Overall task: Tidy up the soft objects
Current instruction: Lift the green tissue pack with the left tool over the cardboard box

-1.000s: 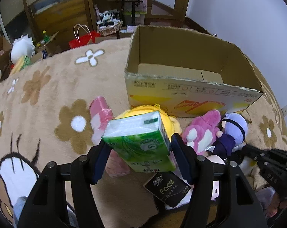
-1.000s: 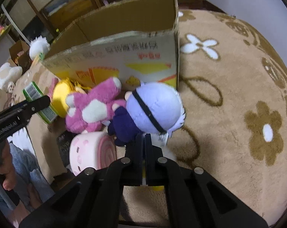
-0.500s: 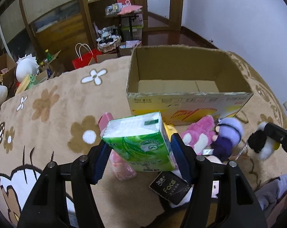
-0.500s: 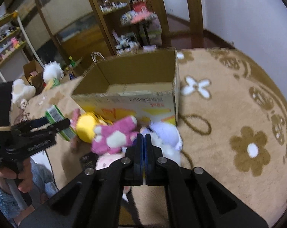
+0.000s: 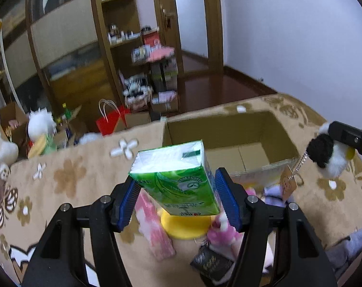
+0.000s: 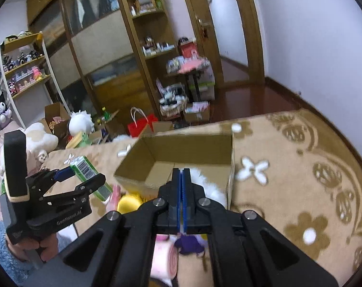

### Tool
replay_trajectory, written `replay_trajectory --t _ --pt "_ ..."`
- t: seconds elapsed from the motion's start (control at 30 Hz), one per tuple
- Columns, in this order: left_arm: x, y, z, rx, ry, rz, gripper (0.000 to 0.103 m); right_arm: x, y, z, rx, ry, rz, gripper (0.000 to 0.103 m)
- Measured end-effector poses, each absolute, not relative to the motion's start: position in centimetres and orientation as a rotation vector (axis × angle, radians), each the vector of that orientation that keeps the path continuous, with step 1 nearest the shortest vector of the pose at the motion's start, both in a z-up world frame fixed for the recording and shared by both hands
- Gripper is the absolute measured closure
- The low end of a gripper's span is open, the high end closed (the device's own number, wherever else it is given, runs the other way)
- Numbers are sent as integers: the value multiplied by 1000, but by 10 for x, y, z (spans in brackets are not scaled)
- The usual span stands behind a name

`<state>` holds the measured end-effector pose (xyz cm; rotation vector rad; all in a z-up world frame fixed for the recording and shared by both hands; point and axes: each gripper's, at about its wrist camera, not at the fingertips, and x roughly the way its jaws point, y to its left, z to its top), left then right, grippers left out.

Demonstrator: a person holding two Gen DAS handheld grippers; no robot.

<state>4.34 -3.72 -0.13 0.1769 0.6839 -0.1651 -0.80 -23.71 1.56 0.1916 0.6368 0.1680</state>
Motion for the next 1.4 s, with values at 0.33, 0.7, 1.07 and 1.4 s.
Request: replay_trajectory --t 0.33,0.7,1.07,1.4 --pt "81 -38 20 165 563 -144 41 26 -236 49 125 532 163 101" --pt "115 -36 4 170 567 -124 41 58 -238 31 134 569 168 101" --pt "137 -37 -34 140 687 -157 40 75 -230 -18 119 671 178 101" --pt "141 -40 -49 156 724 -163 40 81 -232 -41 126 729 172 101"
